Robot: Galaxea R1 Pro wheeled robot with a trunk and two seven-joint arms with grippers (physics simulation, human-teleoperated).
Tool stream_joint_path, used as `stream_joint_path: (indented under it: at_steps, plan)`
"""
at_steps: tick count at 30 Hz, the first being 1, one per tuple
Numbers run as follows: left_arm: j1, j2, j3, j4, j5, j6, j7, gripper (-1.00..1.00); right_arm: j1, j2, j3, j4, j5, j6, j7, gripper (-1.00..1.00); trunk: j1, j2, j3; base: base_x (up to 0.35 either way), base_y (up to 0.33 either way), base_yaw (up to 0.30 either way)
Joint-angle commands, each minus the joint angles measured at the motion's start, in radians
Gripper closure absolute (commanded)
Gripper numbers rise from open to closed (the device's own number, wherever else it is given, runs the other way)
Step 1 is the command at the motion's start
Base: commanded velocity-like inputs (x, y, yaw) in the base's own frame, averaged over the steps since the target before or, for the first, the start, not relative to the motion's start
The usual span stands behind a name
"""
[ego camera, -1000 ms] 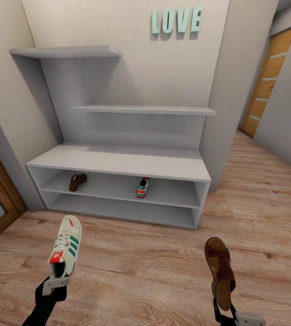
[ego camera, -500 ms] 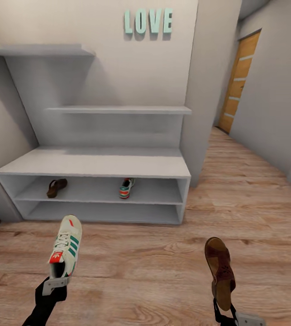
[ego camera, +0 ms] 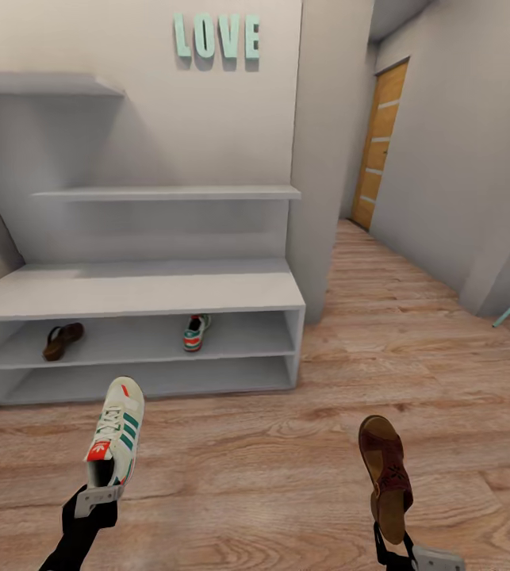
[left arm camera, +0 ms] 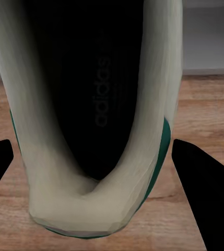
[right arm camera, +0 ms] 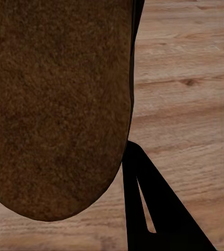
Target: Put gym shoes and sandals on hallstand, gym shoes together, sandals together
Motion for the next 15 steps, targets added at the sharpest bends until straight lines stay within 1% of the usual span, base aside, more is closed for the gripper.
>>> stream_joint_path:
  at_steps: [1, 15]
  plan:
    - [-0.001, -0.001, 0.009, 0.000, -0.010, -0.004, -0.008, 1.00, -0.001, 0.001, -0.008, 0.000, 0.002, -0.002, 0.010, 1.00, 0.000, 0.000, -0.001, 0.000, 0.000, -0.079]
    - [-0.001, 0.000, 0.009, -0.001, -0.009, -0.004, -0.007, 1.00, -0.001, 0.006, -0.007, -0.004, 0.002, -0.002, 0.011, 1.00, 0.000, 0.000, -0.001, 0.009, -0.010, -0.014]
